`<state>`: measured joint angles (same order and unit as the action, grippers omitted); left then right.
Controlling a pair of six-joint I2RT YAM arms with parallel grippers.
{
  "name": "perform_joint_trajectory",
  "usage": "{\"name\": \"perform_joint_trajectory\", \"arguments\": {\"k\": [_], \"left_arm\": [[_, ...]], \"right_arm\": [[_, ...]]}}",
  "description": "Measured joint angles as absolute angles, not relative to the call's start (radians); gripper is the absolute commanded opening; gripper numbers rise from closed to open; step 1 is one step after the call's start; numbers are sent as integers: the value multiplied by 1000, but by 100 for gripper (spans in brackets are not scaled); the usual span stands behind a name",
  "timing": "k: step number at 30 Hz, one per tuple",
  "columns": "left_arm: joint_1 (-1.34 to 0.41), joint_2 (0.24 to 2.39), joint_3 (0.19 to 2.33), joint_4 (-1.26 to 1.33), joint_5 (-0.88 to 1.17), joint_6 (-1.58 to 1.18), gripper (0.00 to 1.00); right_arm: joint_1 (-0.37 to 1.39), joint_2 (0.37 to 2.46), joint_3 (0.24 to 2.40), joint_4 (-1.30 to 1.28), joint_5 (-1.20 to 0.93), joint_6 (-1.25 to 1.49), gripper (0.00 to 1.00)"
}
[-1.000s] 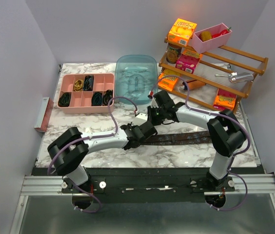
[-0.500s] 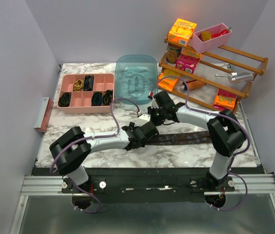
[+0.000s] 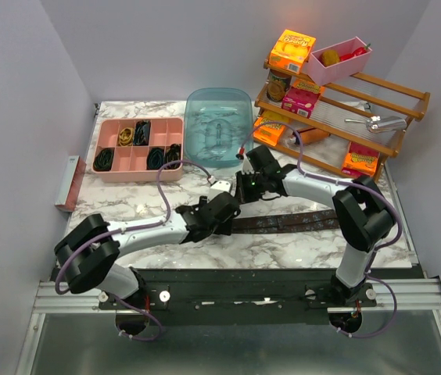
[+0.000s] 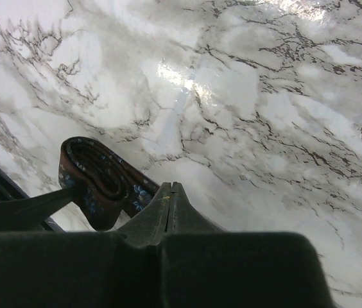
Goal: Roll the ties
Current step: Roll the tie at the center of the board.
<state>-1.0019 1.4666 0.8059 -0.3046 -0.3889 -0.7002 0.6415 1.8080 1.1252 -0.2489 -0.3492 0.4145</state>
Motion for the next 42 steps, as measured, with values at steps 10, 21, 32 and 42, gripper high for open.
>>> {"name": "perform_joint_trajectory", "arguments": {"k": [10, 21, 32, 42], "left_arm": [[-825, 1192, 636, -179, -231, -719, 74], [-603, 1014, 459, -82, -20, -758, 75], [-504, 1029, 336, 79, 167, -809, 76], [-495, 1125, 278, 234, 249, -837, 75]], "right_arm": [[694, 1770, 1127, -250, -395, 406, 0], [789, 1773, 1155, -242, -439, 411, 0], [805, 1842, 1172, -234, -424, 409, 0], [805, 1859, 1171, -256, -360, 398, 1]]}}
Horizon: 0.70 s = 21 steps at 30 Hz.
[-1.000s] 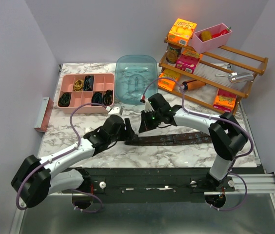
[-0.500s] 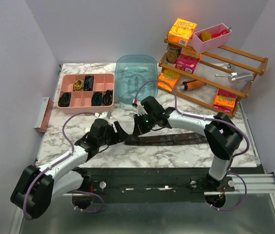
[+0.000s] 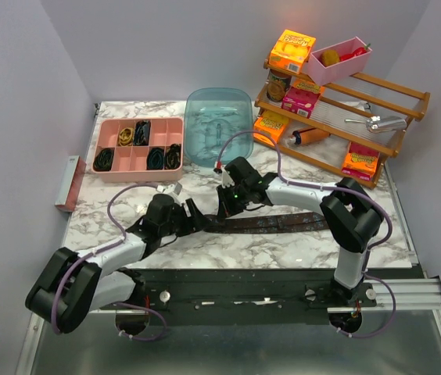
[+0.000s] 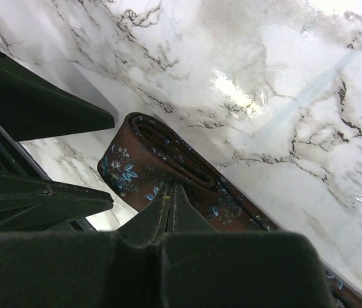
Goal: Roll the ties
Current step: Roll the tie at the center of the board.
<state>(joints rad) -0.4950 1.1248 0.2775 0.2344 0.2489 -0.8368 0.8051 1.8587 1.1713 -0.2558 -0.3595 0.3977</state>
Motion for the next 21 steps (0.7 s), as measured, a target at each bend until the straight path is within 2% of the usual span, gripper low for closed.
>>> {"name": "perform_joint_trajectory", "arguments": {"k": [6, 9, 21], "left_arm": [[-492, 1201, 259, 352, 290, -870, 71], [-492, 1244, 255, 419, 312, -890, 66], [-491, 1352, 230, 590, 350, -940, 31]], "right_arm": [[805, 1859, 1155, -256, -344, 392, 0], [805, 1859, 1147, -253, -338, 392, 0], [805, 1855, 1126, -226, -337, 396, 0]]}}
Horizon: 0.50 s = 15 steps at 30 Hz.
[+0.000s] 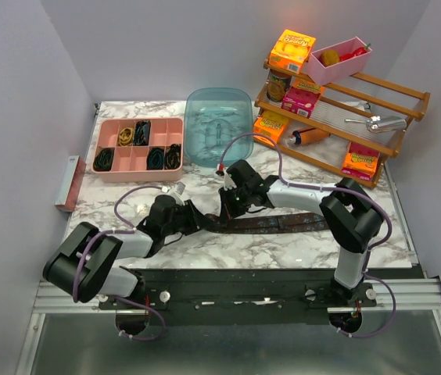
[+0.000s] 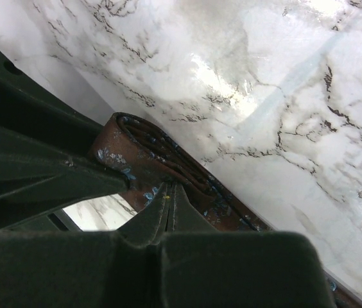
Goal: Roll the ties
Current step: Roll the tie at the center of the board.
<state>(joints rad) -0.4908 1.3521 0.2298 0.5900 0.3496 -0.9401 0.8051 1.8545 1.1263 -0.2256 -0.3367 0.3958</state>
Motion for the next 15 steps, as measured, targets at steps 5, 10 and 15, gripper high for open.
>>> {"name": "perform_joint_trajectory", "arguments": {"k": [5, 10, 15], "left_arm": [[-491, 1378, 229, 626, 355, -943, 13], [-491, 1377, 229, 627, 356, -942, 4], [-491, 1327, 230, 572, 344, -918, 1]], "right_arm": [[804, 1855, 1126, -225, -335, 395, 0], [804, 1855, 1127, -225, -336, 396, 0], [804, 1855, 1131, -226, -339, 399, 0]]}}
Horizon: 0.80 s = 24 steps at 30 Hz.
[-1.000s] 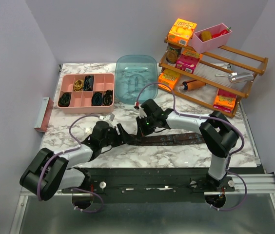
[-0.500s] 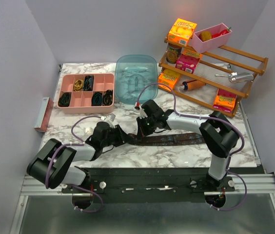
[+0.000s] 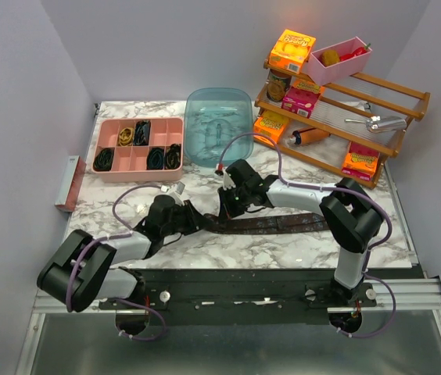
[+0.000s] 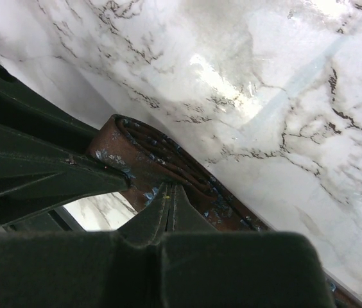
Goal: Roll the ties
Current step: Roll the tie at the center of the board.
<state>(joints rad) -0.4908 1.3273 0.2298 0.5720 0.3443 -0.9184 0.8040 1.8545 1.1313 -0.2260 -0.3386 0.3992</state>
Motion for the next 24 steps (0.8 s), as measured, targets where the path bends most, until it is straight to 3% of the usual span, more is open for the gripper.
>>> {"name": "perform_joint_trajectory", "arguments": {"k": [11, 24], "left_arm": [[-491, 1148, 272, 308, 240, -832, 0], [-574, 1135, 396, 78, 89, -745, 0]], "right_arm": [[804, 1855, 1161, -231, -345, 400, 1], [830, 1890, 1203, -234, -346, 403, 0]]}}
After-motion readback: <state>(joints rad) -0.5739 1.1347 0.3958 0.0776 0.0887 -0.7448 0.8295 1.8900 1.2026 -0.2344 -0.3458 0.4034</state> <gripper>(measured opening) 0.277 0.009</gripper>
